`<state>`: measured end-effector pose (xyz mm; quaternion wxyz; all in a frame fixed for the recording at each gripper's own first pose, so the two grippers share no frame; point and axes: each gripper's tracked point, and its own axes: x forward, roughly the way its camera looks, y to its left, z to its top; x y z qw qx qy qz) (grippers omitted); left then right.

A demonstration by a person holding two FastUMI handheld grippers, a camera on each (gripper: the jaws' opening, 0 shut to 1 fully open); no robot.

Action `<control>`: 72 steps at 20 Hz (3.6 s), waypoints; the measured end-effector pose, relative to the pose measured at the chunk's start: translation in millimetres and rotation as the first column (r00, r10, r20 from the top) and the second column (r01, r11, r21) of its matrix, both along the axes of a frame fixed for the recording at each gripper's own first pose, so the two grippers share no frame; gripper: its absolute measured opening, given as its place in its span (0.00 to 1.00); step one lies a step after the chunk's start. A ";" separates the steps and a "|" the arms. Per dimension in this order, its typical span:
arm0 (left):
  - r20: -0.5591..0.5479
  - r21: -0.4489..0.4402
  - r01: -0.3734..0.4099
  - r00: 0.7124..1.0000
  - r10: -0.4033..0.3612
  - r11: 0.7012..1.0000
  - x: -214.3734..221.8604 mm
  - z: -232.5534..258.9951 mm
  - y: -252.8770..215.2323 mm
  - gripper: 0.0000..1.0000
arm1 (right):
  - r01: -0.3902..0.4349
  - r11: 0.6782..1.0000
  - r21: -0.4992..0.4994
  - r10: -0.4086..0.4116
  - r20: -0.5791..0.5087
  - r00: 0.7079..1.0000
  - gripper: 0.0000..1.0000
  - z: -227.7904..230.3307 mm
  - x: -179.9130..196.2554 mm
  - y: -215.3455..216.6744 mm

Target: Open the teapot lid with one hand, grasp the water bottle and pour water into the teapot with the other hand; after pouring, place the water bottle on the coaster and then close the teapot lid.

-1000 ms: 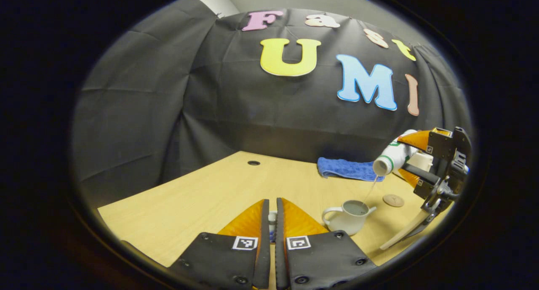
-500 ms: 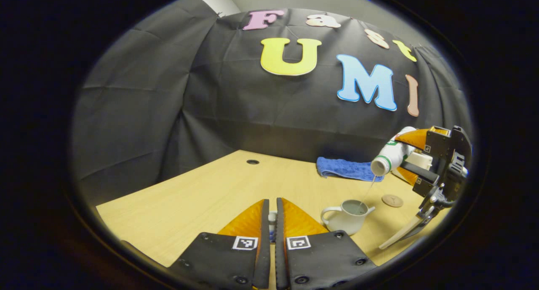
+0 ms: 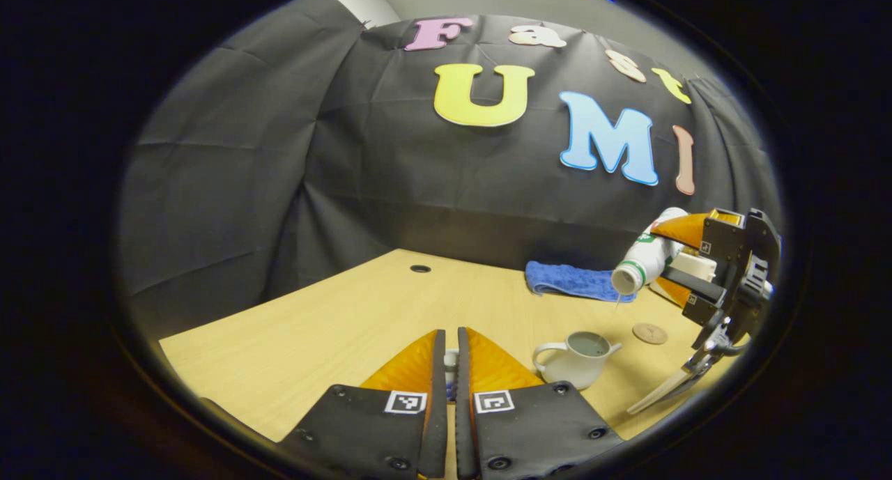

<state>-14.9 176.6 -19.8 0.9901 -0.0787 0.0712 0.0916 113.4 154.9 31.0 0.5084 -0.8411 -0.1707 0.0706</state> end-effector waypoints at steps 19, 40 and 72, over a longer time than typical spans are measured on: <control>-0.002 -0.012 -0.007 1.000 0.007 1.000 1.6 4.5 -0.8 0.11 | -0.033 0.991 0.127 0.050 -0.133 0.990 0.67 -8.9 8.8 -1.8; 0.009 -0.007 0.053 0.999 -0.053 0.999 3.5 14.6 -19.3 0.15 | 0.532 0.213 0.819 0.231 -0.571 0.787 0.68 -24.6 -18.4 -49.5; -0.018 0.136 0.288 0.957 -0.288 0.948 98.9 -8.3 -158.2 0.11 | 0.575 -0.055 0.816 0.329 -0.529 0.782 0.68 -36.7 -51.7 -144.3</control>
